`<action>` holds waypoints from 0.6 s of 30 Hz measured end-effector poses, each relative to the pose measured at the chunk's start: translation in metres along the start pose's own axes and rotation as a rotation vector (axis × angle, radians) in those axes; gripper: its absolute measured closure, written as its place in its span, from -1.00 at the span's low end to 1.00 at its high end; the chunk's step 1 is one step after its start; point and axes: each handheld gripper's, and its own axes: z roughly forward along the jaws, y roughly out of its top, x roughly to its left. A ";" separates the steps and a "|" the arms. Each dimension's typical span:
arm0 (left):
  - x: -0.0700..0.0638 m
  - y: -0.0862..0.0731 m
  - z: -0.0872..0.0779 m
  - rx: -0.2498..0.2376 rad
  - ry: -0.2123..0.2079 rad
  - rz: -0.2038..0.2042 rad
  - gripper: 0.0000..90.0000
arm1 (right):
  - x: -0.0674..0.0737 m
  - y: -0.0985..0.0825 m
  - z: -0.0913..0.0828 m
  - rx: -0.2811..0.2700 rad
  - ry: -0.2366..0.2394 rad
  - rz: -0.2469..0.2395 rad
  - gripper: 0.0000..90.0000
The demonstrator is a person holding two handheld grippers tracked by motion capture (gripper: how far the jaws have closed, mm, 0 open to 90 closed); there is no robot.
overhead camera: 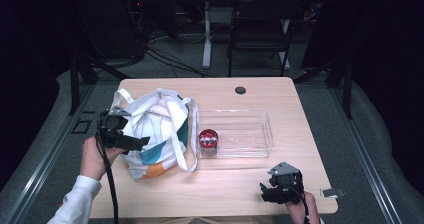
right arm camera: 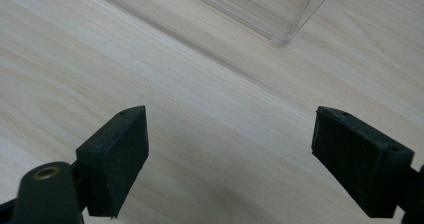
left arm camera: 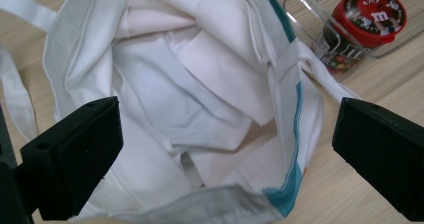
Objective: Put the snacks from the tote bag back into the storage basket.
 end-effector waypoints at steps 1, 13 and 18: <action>0.000 -0.006 0.000 0.002 0.004 -0.006 -0.99 | 0.000 0.000 0.000 0.001 0.000 0.001 -0.68; 0.000 -0.070 0.006 0.026 0.032 -0.071 -1.00 | 0.000 0.000 0.000 0.003 0.003 -0.002 -0.68; -0.001 -0.088 0.004 0.012 0.037 -0.088 -1.00 | 0.000 0.000 0.000 -0.001 0.009 -0.005 -0.68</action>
